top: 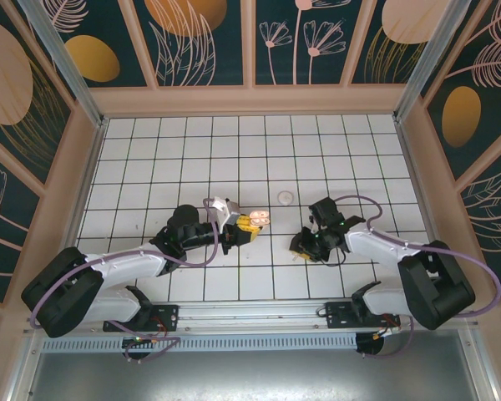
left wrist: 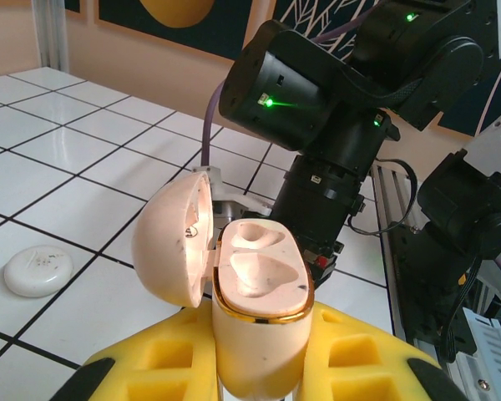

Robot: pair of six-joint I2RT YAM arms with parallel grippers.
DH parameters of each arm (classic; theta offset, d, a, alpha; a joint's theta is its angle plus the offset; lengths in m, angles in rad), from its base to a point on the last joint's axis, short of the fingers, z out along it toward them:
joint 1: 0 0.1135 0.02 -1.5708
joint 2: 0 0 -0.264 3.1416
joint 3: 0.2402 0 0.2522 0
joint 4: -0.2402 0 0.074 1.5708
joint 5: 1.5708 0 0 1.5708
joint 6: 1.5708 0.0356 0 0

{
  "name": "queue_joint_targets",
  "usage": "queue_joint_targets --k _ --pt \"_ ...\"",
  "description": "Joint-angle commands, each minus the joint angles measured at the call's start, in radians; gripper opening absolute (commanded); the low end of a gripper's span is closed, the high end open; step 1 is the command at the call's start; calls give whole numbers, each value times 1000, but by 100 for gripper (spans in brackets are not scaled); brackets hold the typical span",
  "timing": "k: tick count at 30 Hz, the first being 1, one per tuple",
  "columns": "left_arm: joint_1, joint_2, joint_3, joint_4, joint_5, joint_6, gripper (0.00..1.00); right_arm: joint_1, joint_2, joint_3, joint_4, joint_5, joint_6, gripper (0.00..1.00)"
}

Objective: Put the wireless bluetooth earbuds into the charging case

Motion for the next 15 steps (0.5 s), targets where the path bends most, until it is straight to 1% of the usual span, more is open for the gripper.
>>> queue_joint_targets --k 1,15 --pt "3 -23 21 -3 0 22 9 7 26 30 17 -12 -19 34" --pt "4 -32 24 -14 -6 29 9 8 83 64 54 -27 -49 34"
